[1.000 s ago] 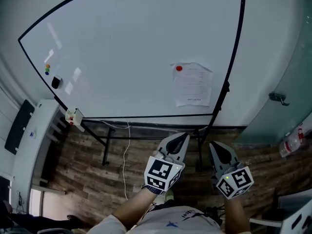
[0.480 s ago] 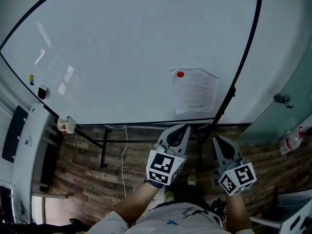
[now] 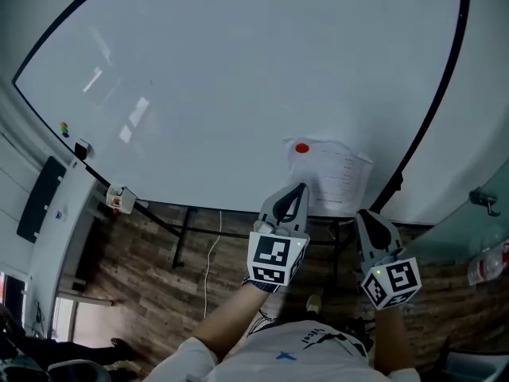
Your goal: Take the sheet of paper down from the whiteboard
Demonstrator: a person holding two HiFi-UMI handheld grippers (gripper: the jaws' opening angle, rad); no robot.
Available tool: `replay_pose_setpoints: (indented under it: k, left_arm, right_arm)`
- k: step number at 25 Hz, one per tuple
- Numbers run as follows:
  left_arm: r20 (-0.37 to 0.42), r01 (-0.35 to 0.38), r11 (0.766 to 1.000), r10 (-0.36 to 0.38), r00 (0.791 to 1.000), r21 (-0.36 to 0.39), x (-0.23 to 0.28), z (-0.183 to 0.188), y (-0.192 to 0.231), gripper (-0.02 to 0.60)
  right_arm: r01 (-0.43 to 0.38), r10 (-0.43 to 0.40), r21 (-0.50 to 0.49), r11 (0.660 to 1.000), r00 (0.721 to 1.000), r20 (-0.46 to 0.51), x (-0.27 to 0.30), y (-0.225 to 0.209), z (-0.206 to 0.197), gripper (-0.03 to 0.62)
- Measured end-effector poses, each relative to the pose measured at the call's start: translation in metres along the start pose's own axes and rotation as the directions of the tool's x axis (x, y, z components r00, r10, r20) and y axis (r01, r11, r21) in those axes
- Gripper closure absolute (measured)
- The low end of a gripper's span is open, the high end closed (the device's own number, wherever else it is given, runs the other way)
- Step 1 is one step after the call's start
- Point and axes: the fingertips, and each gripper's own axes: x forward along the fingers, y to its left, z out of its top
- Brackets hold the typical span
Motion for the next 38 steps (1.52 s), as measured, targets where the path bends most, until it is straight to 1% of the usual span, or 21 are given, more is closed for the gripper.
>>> replay_pose_setpoints:
  k: [4,8,9,10,11,12,13,16,23,29,34,38]
  left_arm:
    - [0.048,-0.080,0.997,0.080,0.996,0.002,0.026,0.009,0.011,0.568]
    - [0.079,-0.163,0.987,0.162,0.984,0.011,0.042,0.016,0.022,0.567]
    - [0.086,-0.185,0.983,0.183,0.979,0.014,0.045,0.017,0.025,0.566]
    - [0.093,-0.205,0.979,0.203,0.975,0.017,0.048,0.019,0.027,0.563]
    - [0.097,-0.225,0.974,0.222,0.970,0.019,0.050,0.019,0.030,0.544]
    - [0.099,-0.243,0.970,0.239,0.966,0.023,0.053,0.018,0.033,0.505]
    - [0.098,-0.259,0.966,0.255,0.962,0.028,0.055,0.017,0.035,0.480]
    - [0.090,-0.295,0.955,0.290,0.953,0.045,0.063,0.013,0.039,0.451]
    - [0.087,-0.349,0.934,0.343,0.935,0.075,0.075,0.011,0.045,0.448]
    - [0.123,-0.374,0.924,0.363,0.924,0.085,0.073,0.013,0.046,0.449]
    - [0.135,-0.373,0.924,0.360,0.923,0.083,0.071,0.011,0.047,0.449]
    - [0.132,-0.362,0.928,0.349,0.928,0.090,0.071,0.012,0.048,0.449]
  right_arm:
    - [-0.020,0.020,-0.012,1.000,1.000,-0.012,0.017,-0.025,0.001,0.583]
    - [-0.023,0.022,-0.011,1.000,0.999,-0.025,0.027,-0.050,-0.005,0.580]
    - [-0.023,0.022,-0.011,1.000,0.999,-0.029,0.029,-0.055,-0.005,0.575]
    - [-0.026,0.026,-0.007,1.000,0.999,-0.034,0.031,-0.060,-0.007,0.556]
    - [-0.031,0.031,-0.003,1.000,0.999,-0.037,0.033,-0.064,-0.009,0.532]
    - [-0.038,0.038,0.002,0.999,0.999,-0.040,0.035,-0.067,-0.011,0.523]
    - [-0.044,0.044,0.005,0.999,0.998,-0.041,0.037,-0.069,-0.013,0.520]
    - [-0.061,0.061,0.009,0.998,0.997,-0.052,0.044,-0.073,-0.021,0.510]
    - [-0.089,0.090,0.011,0.996,0.993,-0.071,0.056,-0.079,-0.026,0.499]
    - [-0.116,0.116,0.014,0.993,0.990,-0.079,0.067,-0.081,-0.030,0.499]
    - [-0.122,0.123,0.018,0.992,0.989,-0.086,0.076,-0.084,-0.034,0.499]
    - [-0.115,0.117,0.022,0.993,0.990,-0.075,0.084,-0.087,-0.032,0.500]
